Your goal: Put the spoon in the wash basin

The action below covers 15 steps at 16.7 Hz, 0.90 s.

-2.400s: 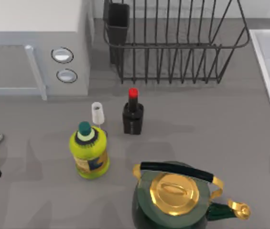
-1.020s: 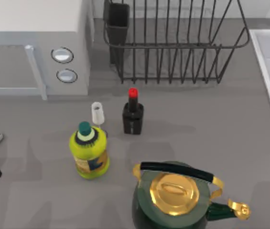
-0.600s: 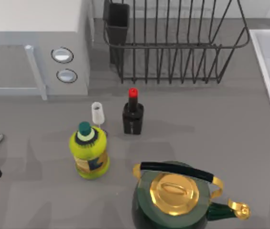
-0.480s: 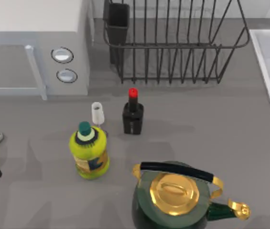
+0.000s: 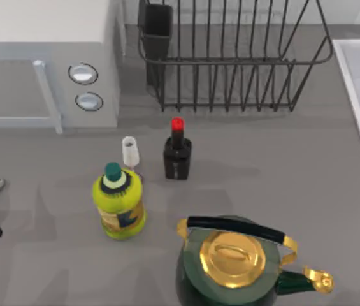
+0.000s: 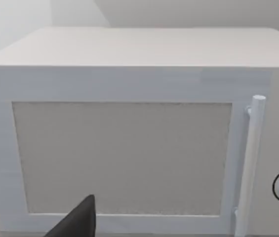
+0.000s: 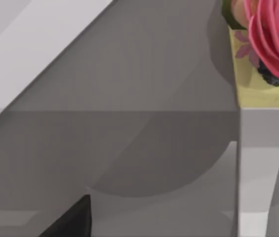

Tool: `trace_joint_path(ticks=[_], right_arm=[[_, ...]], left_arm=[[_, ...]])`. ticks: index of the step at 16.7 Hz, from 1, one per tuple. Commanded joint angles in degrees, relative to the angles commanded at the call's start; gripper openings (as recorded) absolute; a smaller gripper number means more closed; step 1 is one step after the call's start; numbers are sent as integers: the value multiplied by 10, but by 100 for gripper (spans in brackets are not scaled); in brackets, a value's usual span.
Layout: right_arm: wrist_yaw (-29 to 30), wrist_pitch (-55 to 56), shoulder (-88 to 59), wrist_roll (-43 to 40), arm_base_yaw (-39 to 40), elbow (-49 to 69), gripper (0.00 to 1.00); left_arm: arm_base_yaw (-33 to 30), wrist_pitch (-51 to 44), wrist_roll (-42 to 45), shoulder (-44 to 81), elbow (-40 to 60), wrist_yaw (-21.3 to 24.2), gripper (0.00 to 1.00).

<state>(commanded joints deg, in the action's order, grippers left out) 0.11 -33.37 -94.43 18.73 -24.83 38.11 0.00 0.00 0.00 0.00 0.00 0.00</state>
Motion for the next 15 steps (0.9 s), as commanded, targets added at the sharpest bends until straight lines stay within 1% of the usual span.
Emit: trace_joint_path(ticks=[12, 13, 15], right_arm=[[0, 0, 0, 0, 0, 0, 2], [0, 0, 0, 0, 0, 0, 0], [0, 0, 0, 0, 0, 0, 0]], left_arm=[[0, 0, 0, 0, 0, 0, 100], [0, 0, 0, 0, 0, 0, 100], [0, 0, 0, 0, 0, 0, 100]])
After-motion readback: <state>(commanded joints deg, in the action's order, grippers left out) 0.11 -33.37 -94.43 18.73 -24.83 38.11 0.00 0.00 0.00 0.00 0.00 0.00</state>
